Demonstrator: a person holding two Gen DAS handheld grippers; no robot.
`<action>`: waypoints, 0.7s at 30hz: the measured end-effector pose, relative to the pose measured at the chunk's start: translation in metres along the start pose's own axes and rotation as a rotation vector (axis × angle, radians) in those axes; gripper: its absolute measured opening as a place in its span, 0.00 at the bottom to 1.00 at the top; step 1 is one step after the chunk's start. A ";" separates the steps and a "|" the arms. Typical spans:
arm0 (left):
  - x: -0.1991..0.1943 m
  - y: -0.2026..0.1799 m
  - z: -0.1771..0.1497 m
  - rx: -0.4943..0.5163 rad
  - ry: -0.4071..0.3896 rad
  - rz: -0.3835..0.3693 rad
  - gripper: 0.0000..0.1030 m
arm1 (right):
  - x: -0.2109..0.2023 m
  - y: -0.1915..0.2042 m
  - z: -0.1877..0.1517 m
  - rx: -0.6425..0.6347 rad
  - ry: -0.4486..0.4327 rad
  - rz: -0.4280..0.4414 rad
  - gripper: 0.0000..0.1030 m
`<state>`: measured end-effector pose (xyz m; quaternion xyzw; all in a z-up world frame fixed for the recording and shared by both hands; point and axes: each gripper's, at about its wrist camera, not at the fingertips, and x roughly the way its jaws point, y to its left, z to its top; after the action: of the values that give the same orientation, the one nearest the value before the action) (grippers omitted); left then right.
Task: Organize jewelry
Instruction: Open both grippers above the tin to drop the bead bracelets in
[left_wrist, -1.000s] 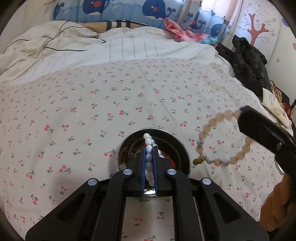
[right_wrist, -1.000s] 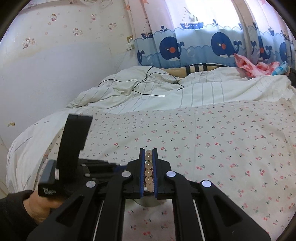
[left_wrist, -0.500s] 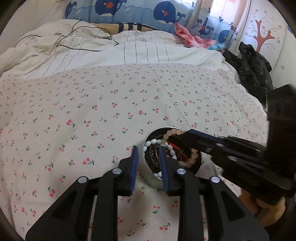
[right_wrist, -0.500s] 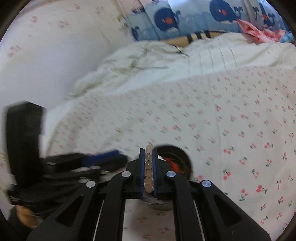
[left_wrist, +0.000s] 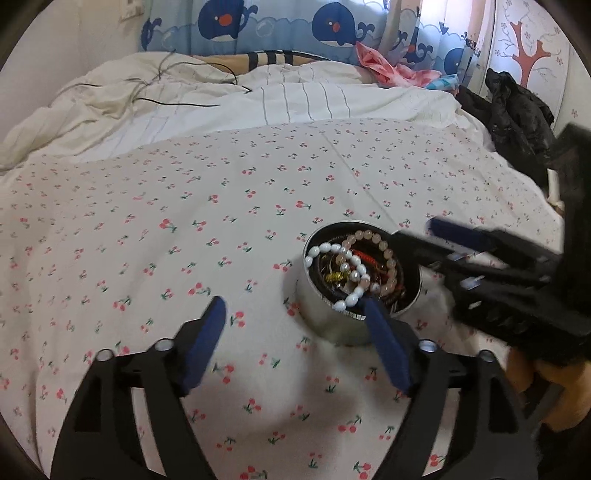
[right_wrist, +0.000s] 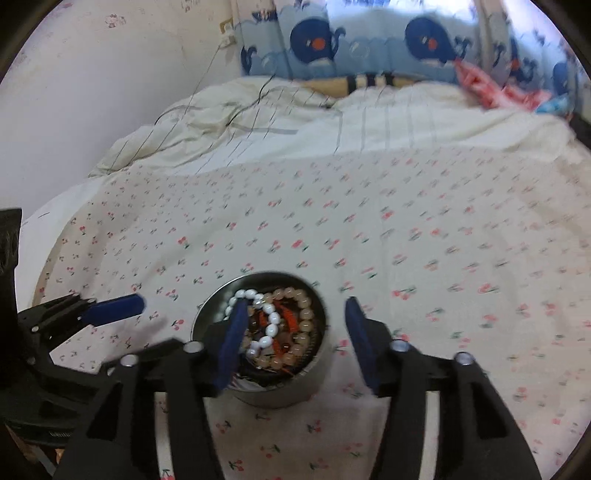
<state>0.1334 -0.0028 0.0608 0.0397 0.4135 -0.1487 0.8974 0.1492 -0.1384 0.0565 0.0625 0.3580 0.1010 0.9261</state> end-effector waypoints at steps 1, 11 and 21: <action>-0.002 0.000 -0.003 -0.001 -0.003 0.009 0.79 | -0.009 -0.001 -0.004 0.000 -0.011 -0.027 0.62; -0.033 0.007 -0.049 -0.082 -0.036 0.103 0.92 | -0.059 0.004 -0.074 0.009 0.060 -0.147 0.80; -0.026 0.004 -0.069 -0.091 -0.005 0.123 0.92 | -0.059 0.018 -0.087 -0.023 0.055 -0.175 0.85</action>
<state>0.0686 0.0209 0.0353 0.0240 0.4143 -0.0745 0.9068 0.0449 -0.1304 0.0344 0.0175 0.3865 0.0256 0.9218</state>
